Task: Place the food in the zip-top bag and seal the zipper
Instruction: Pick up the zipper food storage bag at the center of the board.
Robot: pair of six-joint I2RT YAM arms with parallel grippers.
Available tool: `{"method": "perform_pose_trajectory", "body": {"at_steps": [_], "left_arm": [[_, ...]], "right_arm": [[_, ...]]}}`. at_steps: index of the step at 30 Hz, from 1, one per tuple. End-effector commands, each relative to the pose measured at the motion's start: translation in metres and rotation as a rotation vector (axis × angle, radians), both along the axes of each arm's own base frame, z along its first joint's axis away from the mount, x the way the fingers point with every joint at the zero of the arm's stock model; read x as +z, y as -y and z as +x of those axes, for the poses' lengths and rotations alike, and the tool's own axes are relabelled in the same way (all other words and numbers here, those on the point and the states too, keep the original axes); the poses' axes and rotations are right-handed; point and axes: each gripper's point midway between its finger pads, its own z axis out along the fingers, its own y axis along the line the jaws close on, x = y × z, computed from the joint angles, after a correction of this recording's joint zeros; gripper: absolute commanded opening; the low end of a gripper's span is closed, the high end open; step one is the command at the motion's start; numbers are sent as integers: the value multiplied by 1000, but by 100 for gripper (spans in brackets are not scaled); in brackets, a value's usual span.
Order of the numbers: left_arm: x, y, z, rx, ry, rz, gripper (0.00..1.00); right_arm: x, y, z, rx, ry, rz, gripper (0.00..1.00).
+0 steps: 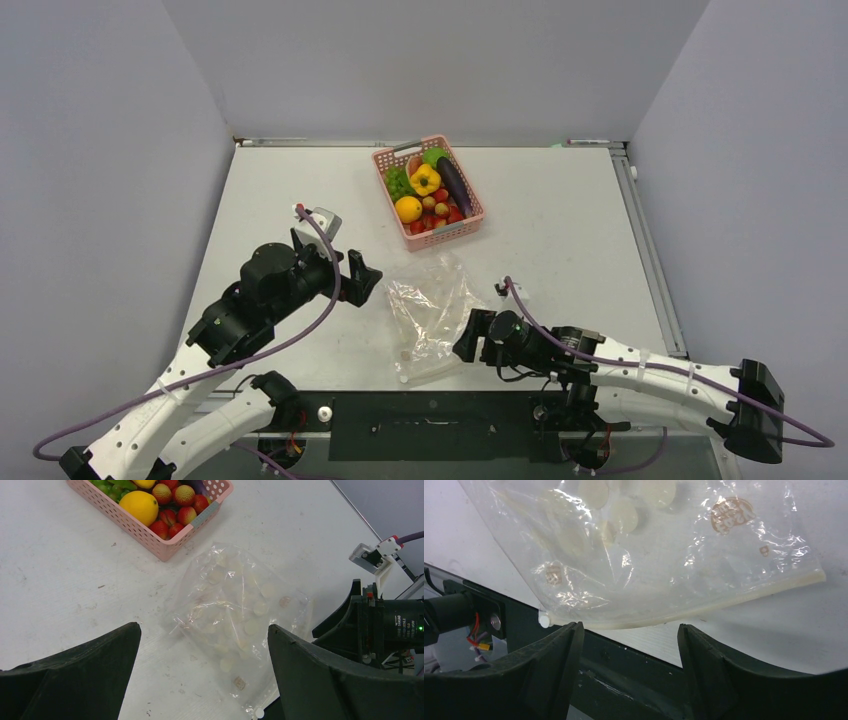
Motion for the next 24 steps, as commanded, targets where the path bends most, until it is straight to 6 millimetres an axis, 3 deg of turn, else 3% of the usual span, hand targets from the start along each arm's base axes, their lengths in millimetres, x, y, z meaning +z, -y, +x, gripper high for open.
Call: {"method": "perform_pose_trajectory", "body": {"at_steps": [1, 16, 24], "left_arm": [[11, 3, -1, -12, 24, -32, 96], [10, 3, -1, -14, 22, -33, 96], [8, 3, -1, -13, 17, -31, 96]], "right_arm": [[1, -4, 12, -110, 11, 58, 70], [-2, -12, 28, -216, 45, 154, 68], [-5, -19, 25, -205, 26, 192, 75]]}}
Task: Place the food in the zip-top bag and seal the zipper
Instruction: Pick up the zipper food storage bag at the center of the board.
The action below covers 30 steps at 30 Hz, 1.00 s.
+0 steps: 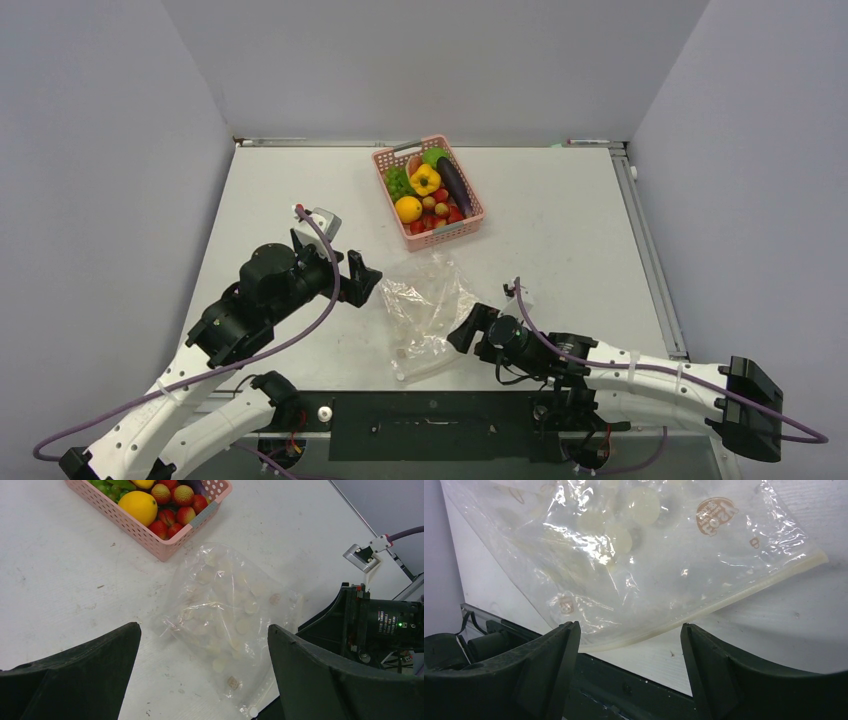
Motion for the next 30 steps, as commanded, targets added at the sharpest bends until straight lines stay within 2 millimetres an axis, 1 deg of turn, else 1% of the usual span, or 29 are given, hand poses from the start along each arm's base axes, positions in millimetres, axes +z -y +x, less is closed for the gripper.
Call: {"method": "perform_pose_trajectory", "body": {"at_steps": [1, 9, 11, 13, 16, 21, 26, 30], "left_arm": [[8, 3, 0, -9, 17, -29, 96], [8, 4, 0, -11, 14, -30, 96], [8, 4, 0, -11, 14, -30, 96], [8, 4, 0, -11, 14, -30, 96], [7, 4, 0, -11, 14, -30, 96], [7, 4, 0, -12, 14, -29, 96], [8, 4, 0, -12, 15, -30, 96], [7, 4, 0, -12, 14, -29, 96]], "right_arm": [[7, -12, 3, -20, 17, 83, 75], [10, -19, -2, -9, 13, 128, 76], [14, -23, -4, 0, 16, 157, 76], [17, -24, -3, -9, 27, 165, 77], [14, -23, -2, -35, 25, 170, 77], [16, -25, 5, -78, 38, 197, 76], [9, -25, 10, -112, 38, 179, 77], [5, -25, 13, -143, 38, 205, 76]]}}
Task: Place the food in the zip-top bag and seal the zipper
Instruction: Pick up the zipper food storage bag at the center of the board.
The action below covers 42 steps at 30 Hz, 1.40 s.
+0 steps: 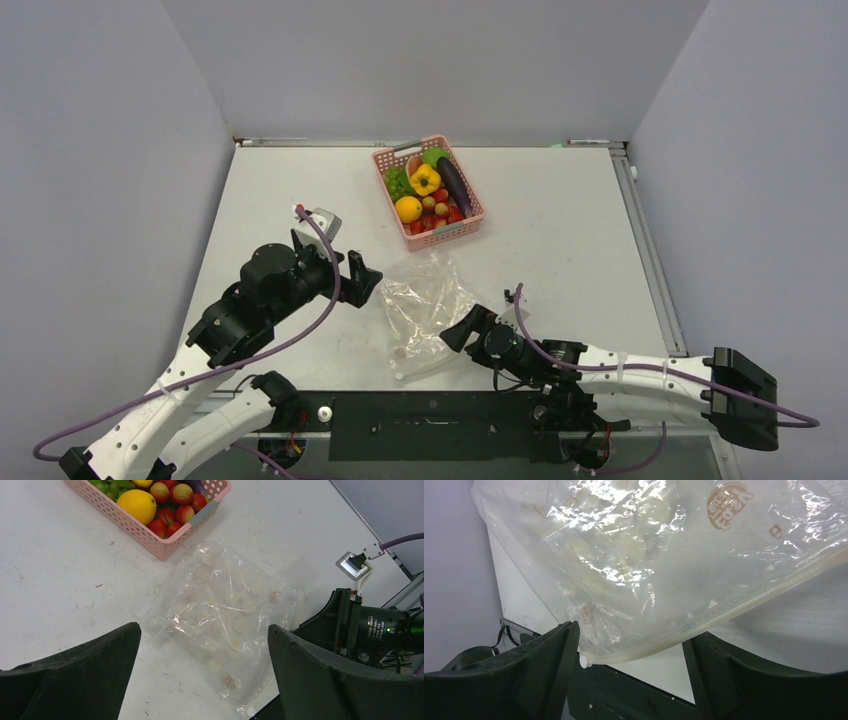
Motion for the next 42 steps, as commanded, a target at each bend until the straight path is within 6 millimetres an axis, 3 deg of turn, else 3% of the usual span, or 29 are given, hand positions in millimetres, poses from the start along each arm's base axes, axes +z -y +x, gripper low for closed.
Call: {"method": "perform_pose_trajectory", "body": {"at_steps": [1, 12, 17, 22, 27, 37, 42], "left_arm": [[9, 4, 1, -11, 21, -29, 96], [7, 4, 0, -10, 15, -30, 96], [6, 4, 0, -9, 12, -29, 96], [6, 4, 1, -8, 10, -27, 96], [4, 7, -3, -31, -3, -34, 96], [-24, 10, -12, -63, -115, 30, 96], [-23, 14, -19, -91, -137, 21, 96]], "right_arm": [[5, -2, 11, -76, 31, 63, 75], [29, 8, 36, -199, 151, 112, 65], [36, 10, 42, -227, 191, 131, 55], [47, 8, 48, -243, 229, 142, 37], [65, 1, 55, -240, 279, 129, 7], [90, -20, 66, -193, 352, 69, 5], [103, -32, 71, -175, 377, 43, 5]]}}
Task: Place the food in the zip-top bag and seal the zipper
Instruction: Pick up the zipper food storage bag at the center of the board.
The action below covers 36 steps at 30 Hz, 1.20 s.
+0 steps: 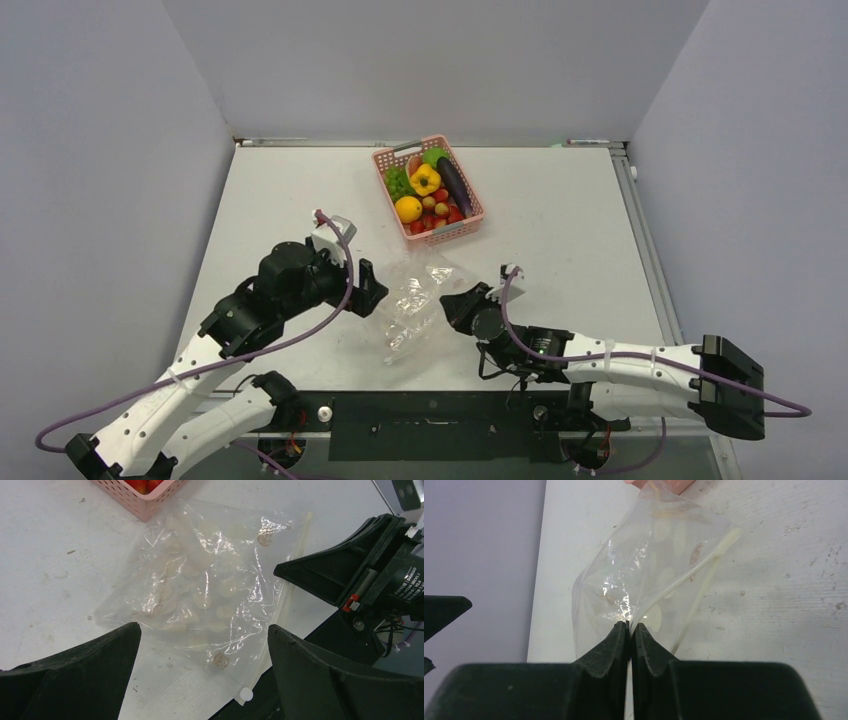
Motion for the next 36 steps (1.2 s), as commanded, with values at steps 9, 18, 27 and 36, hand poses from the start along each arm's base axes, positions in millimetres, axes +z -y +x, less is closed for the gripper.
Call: {"method": "perform_pose_trajectory", "body": {"at_steps": [9, 18, 27, 36], "left_arm": [[7, 9, -18, -53, -22, 8, 96], [1, 17, -23, -10, 22, 56, 91], [-2, 26, -21, 43, 76, 131, 82], [-8, 38, -22, 38, 87, 135, 77]], "right_arm": [[58, -36, 24, -10, 89, -85, 5], [64, -45, 32, -47, 36, -148, 5], [79, -47, 32, -48, 21, -109, 5], [93, -54, 32, -31, 28, -81, 5]]}}
